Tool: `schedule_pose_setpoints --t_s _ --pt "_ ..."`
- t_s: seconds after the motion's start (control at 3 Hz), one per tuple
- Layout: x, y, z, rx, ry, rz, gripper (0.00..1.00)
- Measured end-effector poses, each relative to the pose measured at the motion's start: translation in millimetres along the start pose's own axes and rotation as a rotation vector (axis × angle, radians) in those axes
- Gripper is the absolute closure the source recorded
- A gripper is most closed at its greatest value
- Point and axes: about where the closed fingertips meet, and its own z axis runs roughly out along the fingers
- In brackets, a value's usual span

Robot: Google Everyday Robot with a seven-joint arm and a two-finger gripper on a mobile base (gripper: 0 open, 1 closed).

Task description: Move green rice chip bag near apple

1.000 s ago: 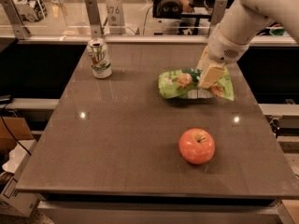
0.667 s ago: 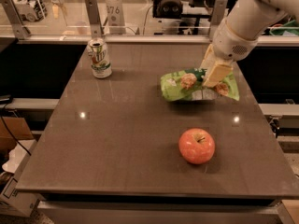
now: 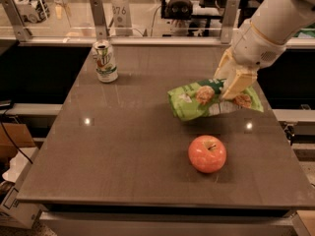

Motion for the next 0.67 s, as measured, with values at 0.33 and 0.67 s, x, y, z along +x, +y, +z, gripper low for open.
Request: schedule_pose_setpoints --t_s 0.33,0.67 --pt "-6.7 13.7 5.8 -0.007 -0.029 -0.046 1.00" --pt "-13.7 23.4 13.7 -0.012 -0.053 -0.065 0.83"
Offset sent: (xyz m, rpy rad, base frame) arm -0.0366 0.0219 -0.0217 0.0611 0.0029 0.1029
